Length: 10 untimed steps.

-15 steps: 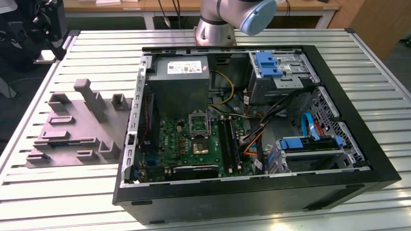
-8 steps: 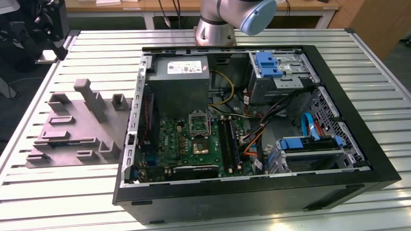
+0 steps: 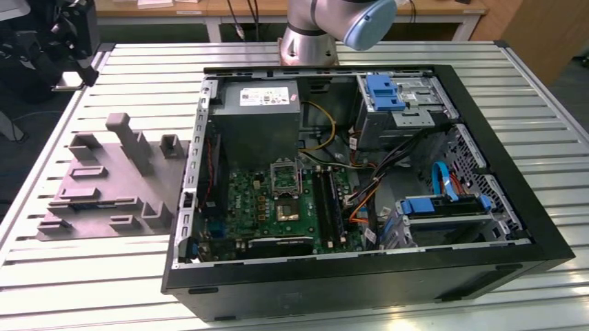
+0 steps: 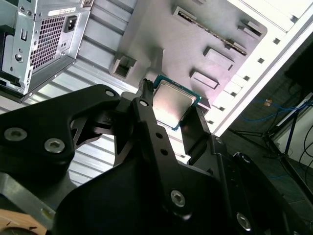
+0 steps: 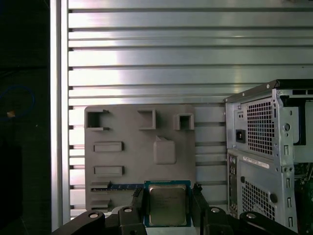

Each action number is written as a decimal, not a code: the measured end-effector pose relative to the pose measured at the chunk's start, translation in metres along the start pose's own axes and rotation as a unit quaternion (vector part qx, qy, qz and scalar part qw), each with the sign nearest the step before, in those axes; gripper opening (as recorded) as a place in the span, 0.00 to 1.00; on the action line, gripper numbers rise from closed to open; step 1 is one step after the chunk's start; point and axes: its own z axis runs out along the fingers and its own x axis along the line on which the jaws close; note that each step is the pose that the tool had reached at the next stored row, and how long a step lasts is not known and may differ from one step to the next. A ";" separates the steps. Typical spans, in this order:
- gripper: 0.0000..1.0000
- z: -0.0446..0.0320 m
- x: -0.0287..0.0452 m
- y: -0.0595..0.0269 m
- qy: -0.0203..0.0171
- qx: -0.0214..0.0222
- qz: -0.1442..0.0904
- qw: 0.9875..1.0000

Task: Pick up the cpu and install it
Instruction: 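Pick up the cpu and move it towards the insertion slot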

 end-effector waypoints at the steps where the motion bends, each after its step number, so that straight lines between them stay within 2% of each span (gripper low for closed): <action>1: 0.47 0.0000 -0.0002 0.0000 0.000 0.000 0.000 1.000; 5: 0.47 0.0001 -0.0036 0.0001 0.000 0.000 0.000 1.000; 10: 0.47 0.0002 -0.0045 0.0002 0.000 0.000 0.000 1.000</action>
